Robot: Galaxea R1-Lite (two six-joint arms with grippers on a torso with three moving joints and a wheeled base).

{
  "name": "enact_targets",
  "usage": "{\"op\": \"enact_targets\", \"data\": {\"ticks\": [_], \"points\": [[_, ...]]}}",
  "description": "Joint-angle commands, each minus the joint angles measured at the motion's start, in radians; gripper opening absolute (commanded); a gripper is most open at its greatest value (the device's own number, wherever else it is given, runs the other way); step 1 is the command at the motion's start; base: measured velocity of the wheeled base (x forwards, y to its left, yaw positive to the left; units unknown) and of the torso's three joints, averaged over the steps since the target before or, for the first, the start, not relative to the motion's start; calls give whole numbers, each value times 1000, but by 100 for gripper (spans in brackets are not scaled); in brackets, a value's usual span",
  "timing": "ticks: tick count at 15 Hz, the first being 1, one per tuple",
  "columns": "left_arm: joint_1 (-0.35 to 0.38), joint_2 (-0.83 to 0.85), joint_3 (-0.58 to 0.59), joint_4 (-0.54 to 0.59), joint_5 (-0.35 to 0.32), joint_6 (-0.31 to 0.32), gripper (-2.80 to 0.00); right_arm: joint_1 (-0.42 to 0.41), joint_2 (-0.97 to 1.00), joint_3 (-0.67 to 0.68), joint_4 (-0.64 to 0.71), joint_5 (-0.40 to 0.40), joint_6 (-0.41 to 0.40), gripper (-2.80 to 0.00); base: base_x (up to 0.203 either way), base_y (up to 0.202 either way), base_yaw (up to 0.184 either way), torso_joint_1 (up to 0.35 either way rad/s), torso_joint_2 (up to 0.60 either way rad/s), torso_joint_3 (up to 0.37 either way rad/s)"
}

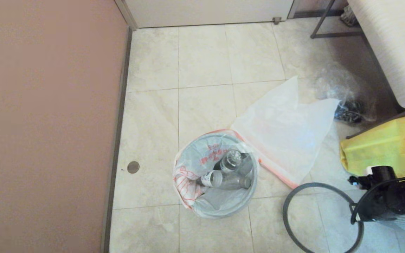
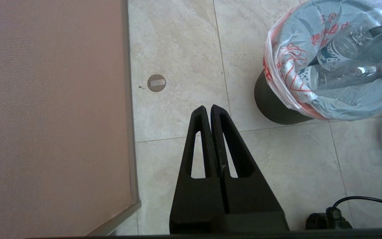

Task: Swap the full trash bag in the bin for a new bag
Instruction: Place the trash can ring on the floor, then place the trash bag on the floor

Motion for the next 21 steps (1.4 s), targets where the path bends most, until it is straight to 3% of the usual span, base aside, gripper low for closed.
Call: {"op": "enact_targets", "data": {"ticks": [1, 4, 8, 9, 14, 20, 21], "points": [[0, 1, 11, -1, 0, 0, -280, -8, 171, -81, -59, 1, -12, -280, 0, 0, 0, 0, 0, 0], [0, 1, 11, -1, 0, 0, -280, -16, 244, -188, -57, -5, -28, -280, 0, 0, 0, 0, 0, 0], [0, 1, 11, -1, 0, 0, -280, -26, 252, -274, 141, -43, -51, -280, 0, 0, 0, 0, 0, 0], [0, 1, 11, -1, 0, 0, -280, -27, 246, -263, 151, -58, -68, 0, 0, 0, 0, 0, 0, 0], [0, 1, 11, -1, 0, 0, -280, -32, 148, -128, 151, -102, -62, 0, 0, 0, 0, 0, 0, 0], [0, 1, 11, -1, 0, 0, -280, -25, -175, 181, 141, -62, -30, 0, 0, 0, 0, 0, 0, 0], [0, 1, 11, -1, 0, 0, -280, -23, -209, 246, 139, -58, -30, -280, 0, 0, 0, 0, 0, 0]]}}
